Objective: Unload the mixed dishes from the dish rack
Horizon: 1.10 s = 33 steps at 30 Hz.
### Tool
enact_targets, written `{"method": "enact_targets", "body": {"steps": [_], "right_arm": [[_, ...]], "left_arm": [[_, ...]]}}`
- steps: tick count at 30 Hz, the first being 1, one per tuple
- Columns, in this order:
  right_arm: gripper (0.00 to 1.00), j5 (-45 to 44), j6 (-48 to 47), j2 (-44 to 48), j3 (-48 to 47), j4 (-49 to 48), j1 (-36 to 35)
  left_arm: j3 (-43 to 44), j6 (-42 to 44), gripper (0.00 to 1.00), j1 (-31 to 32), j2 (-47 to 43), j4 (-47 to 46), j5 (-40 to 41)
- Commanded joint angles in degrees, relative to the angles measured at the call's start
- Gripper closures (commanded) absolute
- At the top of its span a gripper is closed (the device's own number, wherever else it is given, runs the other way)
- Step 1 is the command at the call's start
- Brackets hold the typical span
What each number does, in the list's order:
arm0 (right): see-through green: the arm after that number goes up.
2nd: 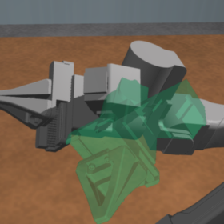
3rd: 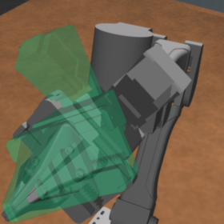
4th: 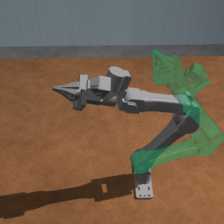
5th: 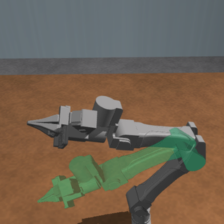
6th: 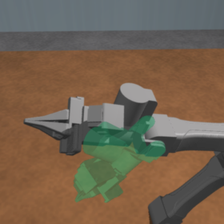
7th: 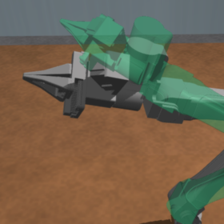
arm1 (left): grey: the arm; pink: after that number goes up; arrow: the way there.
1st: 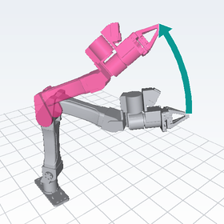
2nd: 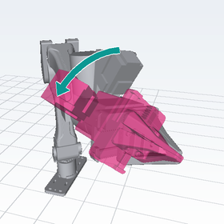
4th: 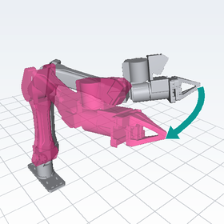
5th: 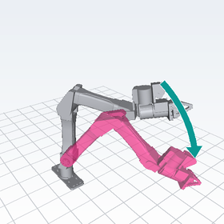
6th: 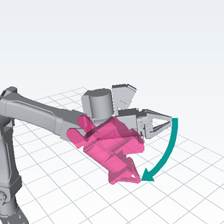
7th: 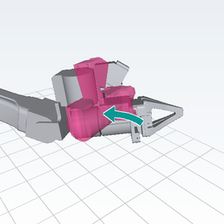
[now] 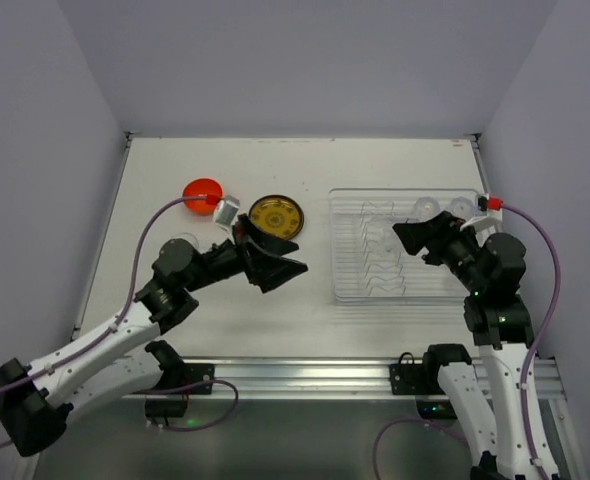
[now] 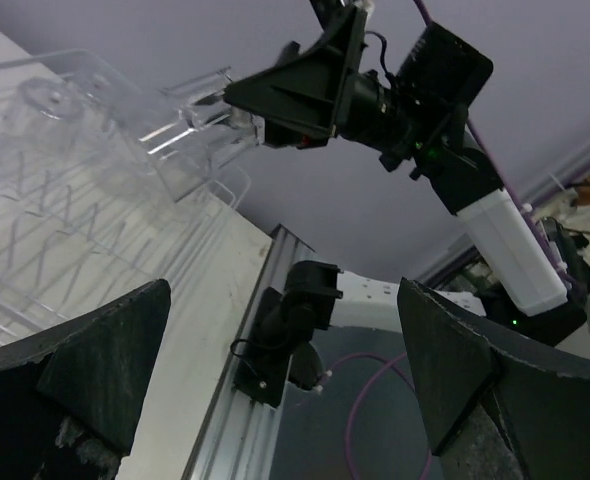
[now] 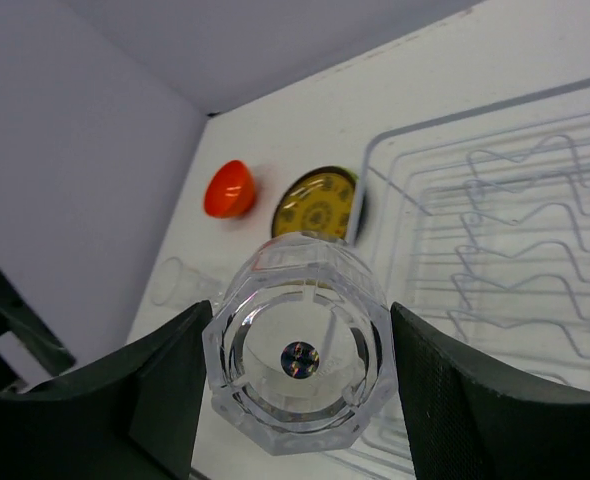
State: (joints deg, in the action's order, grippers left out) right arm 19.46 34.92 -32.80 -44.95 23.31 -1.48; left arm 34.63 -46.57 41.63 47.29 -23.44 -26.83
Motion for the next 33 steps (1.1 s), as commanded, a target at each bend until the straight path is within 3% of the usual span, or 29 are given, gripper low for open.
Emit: {"method": "enact_targets", "body": {"steps": [1,11,22,24,25,27,28,30,31,33], "right_arm": [[1.00,16.0,9.3,1.6,2.6,-11.4,0.1],[1.00,28.3,21.9,5.5,6.5,-24.9,0.1],[1.00,27.8,21.2,9.2,3.4,-23.4,0.1],[1.00,29.4,23.2,9.2,5.2,-28.0,0.1],[1.00,29.8,25.1,9.3,6.3,-30.2,0.1],[1.00,32.5,27.4,9.0,9.0,-37.0,0.1],[1.00,33.8,30.2,8.1,9.9,-39.9,0.1],[1.00,36.3,32.8,7.5,11.5,-47.6,0.1],[1.00,36.8,34.0,7.4,12.5,-49.7,0.1],[1.00,37.2,33.6,7.0,12.3,-51.0,0.1]], "left_arm": [[3.5,-0.4,0.00,8.1,5.6,-13.6,5.1],[8.4,-0.3,0.00,16.5,19.8,-24.7,9.7],[7.8,1.2,0.02,19.2,18.8,-23.8,13.9],[8.6,1.3,0.09,19.5,19.2,-24.2,13.4],[8.8,1.3,0.20,19.8,19.9,-25.2,13.0],[9.6,1.3,0.30,20.4,20.6,-26.0,12.2],[9.8,1.3,0.44,20.6,21.3,-26.9,12.2],[9.8,1.0,0.57,20.8,21.9,-27.7,12.1],[9.7,1.0,0.74,20.9,22.0,-28.7,12.1],[9.6,1.1,0.90,21.0,22.0,-29.1,11.8]]}}
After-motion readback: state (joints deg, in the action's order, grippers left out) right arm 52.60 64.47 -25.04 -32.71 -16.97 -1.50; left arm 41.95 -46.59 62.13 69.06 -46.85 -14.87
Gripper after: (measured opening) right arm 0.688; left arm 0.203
